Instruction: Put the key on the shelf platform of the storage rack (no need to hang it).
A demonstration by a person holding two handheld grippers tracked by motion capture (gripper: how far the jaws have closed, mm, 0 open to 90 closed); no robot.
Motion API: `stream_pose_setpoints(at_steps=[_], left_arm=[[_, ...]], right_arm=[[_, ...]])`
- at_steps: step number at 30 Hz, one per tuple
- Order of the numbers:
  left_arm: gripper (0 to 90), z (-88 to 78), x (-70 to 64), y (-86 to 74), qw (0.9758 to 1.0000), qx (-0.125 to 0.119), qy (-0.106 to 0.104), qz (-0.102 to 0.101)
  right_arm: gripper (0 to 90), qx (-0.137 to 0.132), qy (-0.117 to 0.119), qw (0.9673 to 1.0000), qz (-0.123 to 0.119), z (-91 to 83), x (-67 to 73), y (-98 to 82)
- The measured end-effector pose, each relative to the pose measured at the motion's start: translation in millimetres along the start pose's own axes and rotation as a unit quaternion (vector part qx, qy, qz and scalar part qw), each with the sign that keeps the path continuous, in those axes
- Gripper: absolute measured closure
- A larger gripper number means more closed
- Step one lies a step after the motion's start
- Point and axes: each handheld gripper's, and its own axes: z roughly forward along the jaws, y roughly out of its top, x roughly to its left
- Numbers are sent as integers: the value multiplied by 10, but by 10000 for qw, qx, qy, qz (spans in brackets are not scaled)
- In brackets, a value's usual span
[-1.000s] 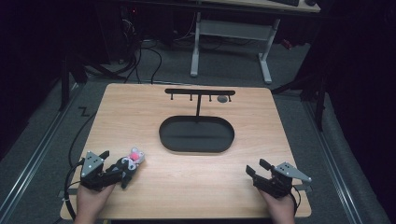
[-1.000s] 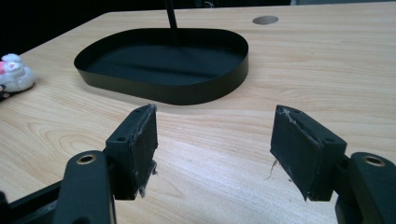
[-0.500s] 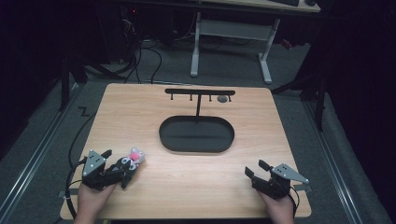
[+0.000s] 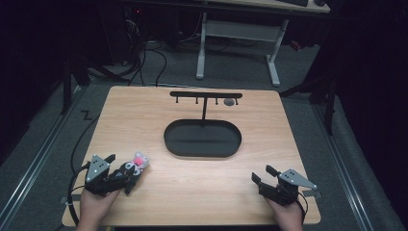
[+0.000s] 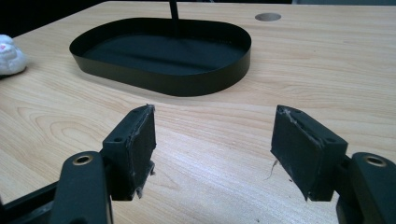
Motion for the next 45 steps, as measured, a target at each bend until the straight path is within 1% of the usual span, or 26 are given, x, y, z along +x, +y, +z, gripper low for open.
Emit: stream_pose_setpoints(at_steps=[3,6,8,9,10,12,13,14,15,16,17,18,20,22,24,25,27,29,30,33,35,37,38,39,43,45], left_arm=[[167,9,-9,2,10000,36,26,31],[167,8,-24,7,9999,42,69,71],[166,14,-35,12,9998,76,86,136],[166,14,-35,12,9998,76,86,136],[165,15,-40,11,9998,107,101,154],[165,15,-43,2,9998,110,111,153],[161,15,-43,2,9998,110,111,153],[148,17,-53,-7,9994,128,237,204],[147,17,-53,-7,9994,128,237,204],[147,28,-44,-14,9996,148,223,130],[147,28,-44,-14,9996,148,223,130],[146,56,-41,-22,9994,227,250,97],[142,83,-47,-33,9988,288,371,112],[141,101,-51,-43,9988,287,401,63],[137,113,-76,-24,9982,384,458,70],[135,113,-76,-24,9982,384,458,70],[134,90,-101,17,9976,491,476,81],[129,16,-126,107,9960,610,635,144],[127,16,-126,107,9960,610,635,144],[126,-68,-93,188,9950,678,739,-30],[126,-129,-57,242,9939,746,785,-184],[125,-133,-42,254,9934,809,782,-236],[125,-134,-32,265,9925,894,805,-215],[117,-130,-28,287,9912,1029,819,-132],[117,-124,-26,295,9914,1060,755,-162],[116,-89,-47,288,9909,1175,654,-101]], right_arm=[[278,19,15,9998,-209,13,63,31],[253,14,107,9993,-354,28,145,139],[208,34,247,9987,-445,43,193,220],[208,34,247,9987,-445,43,193,220],[198,165,328,9978,-559,43,205,269],[198,194,274,9970,-696,4,194,270],[198,194,274,9970,-696,4,194,270],[185,210,209,9972,-690,-31,156,236],[180,175,164,9978,-625,-38,134,209],[180,139,139,9982,-571,-43,114,182],[180,42,64,9984,-564,-47,99,154],[180,-95,-15,9983,-568,-57,95,124],[180,-336,-101,9977,-576,-68,93,67],[180,-423,-9,9976,-545,-69,96,35],[180,-383,124,9970,-660,-62,97,13],[180,-383,124,9970,-660,-62,97,13],[180,-379,182,9964,-743,-63,64,-7],[172,-383,242,9974,-553,-50,-33,-26],[167,-393,228,9977,-496,-44,-62,-22],[162,-437,185,9979,-443,-35,-99,0],[193,-605,90,9972,-440,-28,-118,30],[201,-668,82,9969,-418,-28,-115,29],[202,-693,82,9967,-410,-24,-110,32],[201,-694,128,9967,-391,-25,-90,43],[205,-746,153,9960,-463,-66,-40,51],[220,-750,140,9959,-486,-75,-32,45]])
